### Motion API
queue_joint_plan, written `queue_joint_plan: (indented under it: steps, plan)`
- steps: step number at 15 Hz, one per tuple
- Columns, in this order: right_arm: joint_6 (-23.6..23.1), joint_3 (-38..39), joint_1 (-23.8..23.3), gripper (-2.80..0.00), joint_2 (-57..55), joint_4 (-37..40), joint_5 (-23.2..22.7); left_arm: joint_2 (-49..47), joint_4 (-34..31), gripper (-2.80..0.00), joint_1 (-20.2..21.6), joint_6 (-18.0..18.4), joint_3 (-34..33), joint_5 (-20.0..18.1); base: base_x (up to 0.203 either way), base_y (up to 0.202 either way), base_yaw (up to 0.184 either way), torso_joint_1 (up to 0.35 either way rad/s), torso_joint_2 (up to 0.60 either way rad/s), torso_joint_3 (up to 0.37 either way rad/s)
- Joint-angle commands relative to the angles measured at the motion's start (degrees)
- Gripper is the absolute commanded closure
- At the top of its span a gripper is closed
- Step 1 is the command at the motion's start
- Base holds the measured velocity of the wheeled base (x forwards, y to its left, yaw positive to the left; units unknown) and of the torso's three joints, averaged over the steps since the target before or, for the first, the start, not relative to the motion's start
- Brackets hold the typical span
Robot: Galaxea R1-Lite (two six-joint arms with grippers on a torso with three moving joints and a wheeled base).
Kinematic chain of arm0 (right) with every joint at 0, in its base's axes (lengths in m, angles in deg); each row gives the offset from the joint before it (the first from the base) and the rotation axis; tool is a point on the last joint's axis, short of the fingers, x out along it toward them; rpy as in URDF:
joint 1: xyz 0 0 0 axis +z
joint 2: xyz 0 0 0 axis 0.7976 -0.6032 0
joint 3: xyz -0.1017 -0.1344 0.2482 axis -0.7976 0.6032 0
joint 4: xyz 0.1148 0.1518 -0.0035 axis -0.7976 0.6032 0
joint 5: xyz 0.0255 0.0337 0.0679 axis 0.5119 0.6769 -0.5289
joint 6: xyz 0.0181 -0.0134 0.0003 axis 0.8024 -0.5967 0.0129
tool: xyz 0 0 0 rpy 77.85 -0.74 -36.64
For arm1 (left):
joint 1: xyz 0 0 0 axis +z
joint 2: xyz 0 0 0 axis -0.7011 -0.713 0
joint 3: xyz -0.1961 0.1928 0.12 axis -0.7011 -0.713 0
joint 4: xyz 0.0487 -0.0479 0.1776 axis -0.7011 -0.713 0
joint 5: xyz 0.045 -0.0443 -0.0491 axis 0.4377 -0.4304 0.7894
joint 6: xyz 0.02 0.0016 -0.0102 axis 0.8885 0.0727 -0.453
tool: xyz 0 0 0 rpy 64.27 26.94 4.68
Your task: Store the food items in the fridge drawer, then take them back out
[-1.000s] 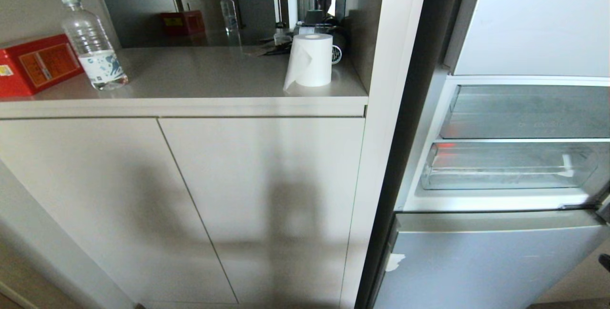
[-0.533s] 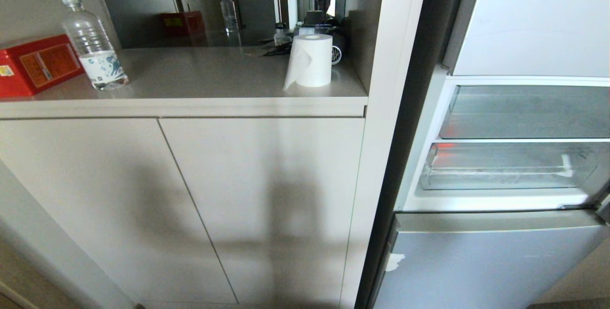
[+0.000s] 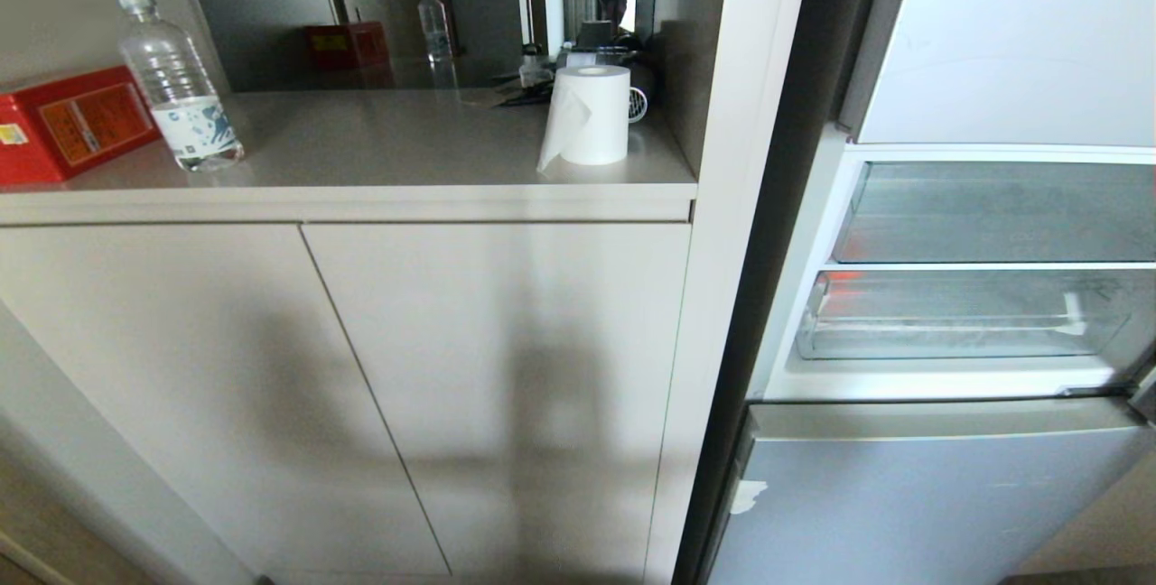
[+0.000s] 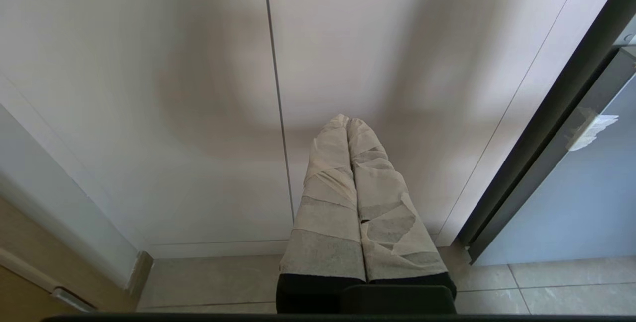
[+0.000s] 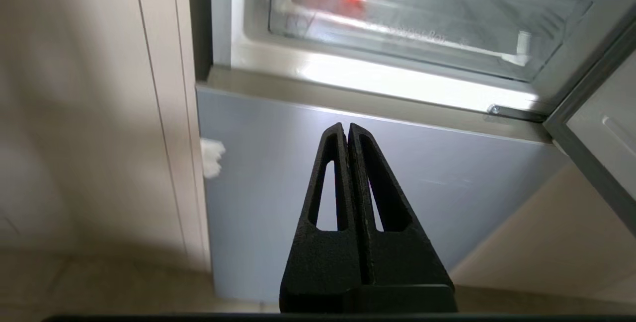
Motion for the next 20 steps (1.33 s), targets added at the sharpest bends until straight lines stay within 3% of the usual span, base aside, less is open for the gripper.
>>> queue_joint_plan:
  steps: [1,7,20]
  plan:
    - [2.52,0.09,-0.02,0.0,1.63,-0.03,-0.05,0.0,-0.03,0.0,0.0,-0.01,0.0,0.02,0.0,0.0,0.0,0.0,0.0,0.0]
    - [5.63,0.09,-0.02,0.0,1.63,0.37,-0.06,0.0,-0.03,0.0,0.0,-0.01,0.0,0.02,0.0,0.001,-0.018,0.0,0.0,0.0]
    - [8.4,0.09,-0.02,0.0,1.63,3.91,-0.18,0.0,-0.03,0.0,0.0,-0.01,0.0,0.02,-0.001,0.008,-0.173,0.001,0.0,0.003]
